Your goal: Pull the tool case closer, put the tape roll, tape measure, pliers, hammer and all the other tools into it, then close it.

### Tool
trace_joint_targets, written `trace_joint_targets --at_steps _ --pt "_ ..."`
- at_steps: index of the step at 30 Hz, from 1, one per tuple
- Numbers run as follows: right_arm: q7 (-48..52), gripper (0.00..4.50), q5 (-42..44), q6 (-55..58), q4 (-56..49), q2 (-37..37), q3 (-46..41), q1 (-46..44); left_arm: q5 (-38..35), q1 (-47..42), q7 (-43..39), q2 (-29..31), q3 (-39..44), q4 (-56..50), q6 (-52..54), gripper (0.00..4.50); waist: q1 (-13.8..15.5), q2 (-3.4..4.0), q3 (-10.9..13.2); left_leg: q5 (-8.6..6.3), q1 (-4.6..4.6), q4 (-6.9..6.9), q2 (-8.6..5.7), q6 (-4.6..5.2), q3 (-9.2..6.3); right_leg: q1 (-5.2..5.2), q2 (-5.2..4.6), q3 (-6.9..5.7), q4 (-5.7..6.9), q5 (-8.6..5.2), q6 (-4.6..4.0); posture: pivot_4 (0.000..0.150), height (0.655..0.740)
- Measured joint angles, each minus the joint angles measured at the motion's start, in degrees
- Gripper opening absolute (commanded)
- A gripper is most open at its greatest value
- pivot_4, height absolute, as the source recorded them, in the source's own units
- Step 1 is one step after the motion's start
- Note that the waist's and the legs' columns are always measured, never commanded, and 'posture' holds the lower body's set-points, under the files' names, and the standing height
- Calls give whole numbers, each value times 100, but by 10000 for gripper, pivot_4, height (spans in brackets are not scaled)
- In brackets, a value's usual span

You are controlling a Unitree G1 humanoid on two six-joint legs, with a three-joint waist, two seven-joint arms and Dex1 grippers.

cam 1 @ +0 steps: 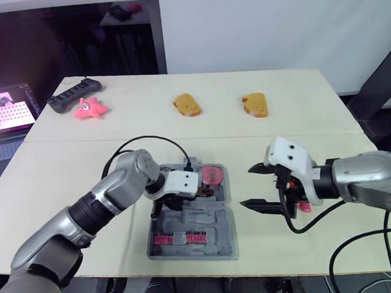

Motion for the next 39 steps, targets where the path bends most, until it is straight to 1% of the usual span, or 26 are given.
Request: trace_joint_targets --at_steps 3,11,20,31,39 --pt "-2 45000 -51 -30 2 -33 6 0 -3 46 -19 -80 -4 -25 39 182 2 0 0 0 0 2 0 0 0 2 0 -1 0 0 0 1500 7400" --pt "7 45000 -146 -128 3 -113 33 43 47 98 -38 -40 -26 -196 148 182 2 0 0 -3 -1 8 0 5 0 3 0 -1 2 0 1 1500 7400" --pt "15 45000 -210 -233 28 -167 152 73 115 164 74 -132 -28 -221 251 182 2 0 0 -4 -1 15 0 7 0 5 0 -1 5 0 1 1500 7400" --pt "4 45000 -343 -298 168 -165 385 -41 170 158 119 -301 -62 -91 225 182 23 2 -1 -4 -1 22 0 7 0 10 -1 -3 5 0 1 1500 7400" --pt "5 45000 -376 -366 168 -164 390 -41 245 154 120 -390 -66 -71 266 182 59 4 -3 -4 -1 28 -1 7 0 16 -2 -5 5 0 2 1500 7400"
